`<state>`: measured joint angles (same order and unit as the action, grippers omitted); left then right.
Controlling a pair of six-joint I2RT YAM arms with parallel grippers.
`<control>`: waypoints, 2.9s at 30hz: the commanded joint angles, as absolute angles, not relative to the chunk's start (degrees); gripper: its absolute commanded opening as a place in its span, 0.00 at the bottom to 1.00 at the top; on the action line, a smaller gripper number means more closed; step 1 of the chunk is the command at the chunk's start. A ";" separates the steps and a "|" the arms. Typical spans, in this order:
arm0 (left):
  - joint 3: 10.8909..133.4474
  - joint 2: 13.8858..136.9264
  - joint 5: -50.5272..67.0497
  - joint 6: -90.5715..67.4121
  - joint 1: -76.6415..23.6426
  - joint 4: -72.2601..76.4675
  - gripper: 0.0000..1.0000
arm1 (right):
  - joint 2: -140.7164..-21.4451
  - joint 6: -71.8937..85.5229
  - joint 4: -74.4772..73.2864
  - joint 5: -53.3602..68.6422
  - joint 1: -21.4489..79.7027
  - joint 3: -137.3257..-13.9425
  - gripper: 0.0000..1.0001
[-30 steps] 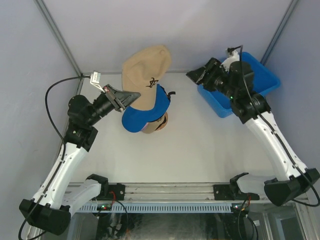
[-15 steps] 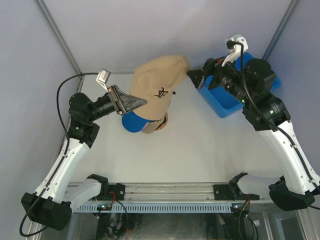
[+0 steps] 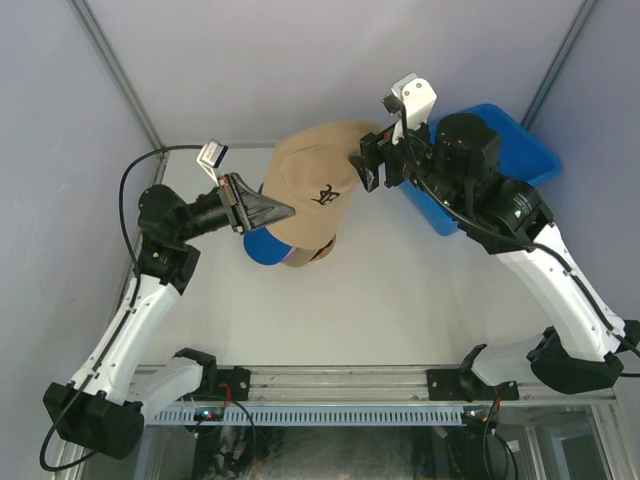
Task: Stack the hats
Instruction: Stack the hat on the hat.
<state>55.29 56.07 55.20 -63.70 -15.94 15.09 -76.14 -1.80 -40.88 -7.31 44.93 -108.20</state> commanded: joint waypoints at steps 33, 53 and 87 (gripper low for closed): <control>47.89 52.75 48.65 -73.01 -5.81 26.81 0.43 | -90.78 1.01 -54.42 -16.13 47.99 -130.02 0.00; 27.99 42.02 25.82 -79.38 -3.41 26.77 0.47 | -105.73 19.77 -53.93 -17.06 48.89 -141.56 0.00; 30.60 60.31 20.93 -78.41 6.42 28.69 0.21 | -116.38 18.91 -53.71 -12.17 46.69 -139.65 0.00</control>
